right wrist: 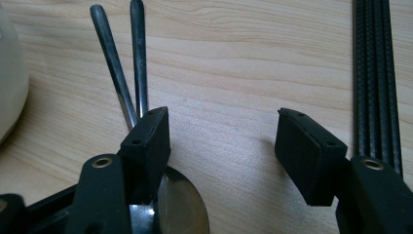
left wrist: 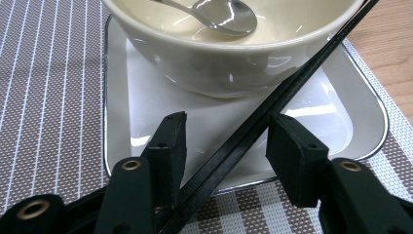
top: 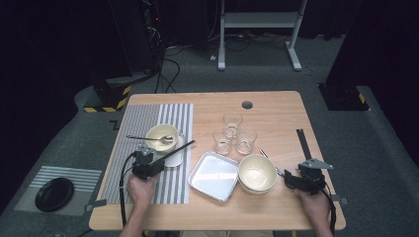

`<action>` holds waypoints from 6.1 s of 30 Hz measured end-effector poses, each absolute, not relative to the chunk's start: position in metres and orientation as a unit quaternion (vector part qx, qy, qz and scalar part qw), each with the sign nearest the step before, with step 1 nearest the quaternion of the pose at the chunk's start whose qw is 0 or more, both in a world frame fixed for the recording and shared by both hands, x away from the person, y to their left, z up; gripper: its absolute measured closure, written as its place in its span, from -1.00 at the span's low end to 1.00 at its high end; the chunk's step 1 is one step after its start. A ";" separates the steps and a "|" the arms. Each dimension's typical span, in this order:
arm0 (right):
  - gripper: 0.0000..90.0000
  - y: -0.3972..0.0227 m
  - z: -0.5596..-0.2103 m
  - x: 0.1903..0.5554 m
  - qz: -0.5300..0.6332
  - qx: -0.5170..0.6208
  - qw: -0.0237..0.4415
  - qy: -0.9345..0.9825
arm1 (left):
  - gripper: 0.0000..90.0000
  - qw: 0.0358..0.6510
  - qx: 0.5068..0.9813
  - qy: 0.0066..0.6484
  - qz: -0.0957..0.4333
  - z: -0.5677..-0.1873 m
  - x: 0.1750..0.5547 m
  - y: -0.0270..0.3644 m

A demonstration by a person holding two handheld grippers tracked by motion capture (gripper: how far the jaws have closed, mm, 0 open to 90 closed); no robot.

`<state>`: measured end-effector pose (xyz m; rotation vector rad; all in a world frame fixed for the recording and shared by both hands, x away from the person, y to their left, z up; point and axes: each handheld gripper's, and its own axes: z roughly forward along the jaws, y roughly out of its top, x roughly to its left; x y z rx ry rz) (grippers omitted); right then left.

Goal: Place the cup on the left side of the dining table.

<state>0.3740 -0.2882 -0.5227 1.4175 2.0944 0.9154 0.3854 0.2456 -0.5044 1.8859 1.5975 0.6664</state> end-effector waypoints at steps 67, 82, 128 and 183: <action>-0.17 -0.289 -0.523 0.374 0.332 0.509 0.225 0.762 | 0.10 0.318 0.702 0.587 0.249 -0.500 0.370 0.241; -0.17 -0.289 -0.523 0.374 0.332 0.509 0.225 0.762 | 0.15 0.311 0.700 0.592 0.250 -0.503 0.372 0.241; -0.17 -0.289 -0.523 0.374 0.332 0.505 0.228 0.763 | 0.11 0.302 0.693 0.600 0.261 -0.506 0.383 0.242; -0.17 -0.289 -0.523 0.374 0.332 0.509 0.225 0.762 | -0.04 0.342 0.694 0.578 0.260 -0.492 0.373 0.241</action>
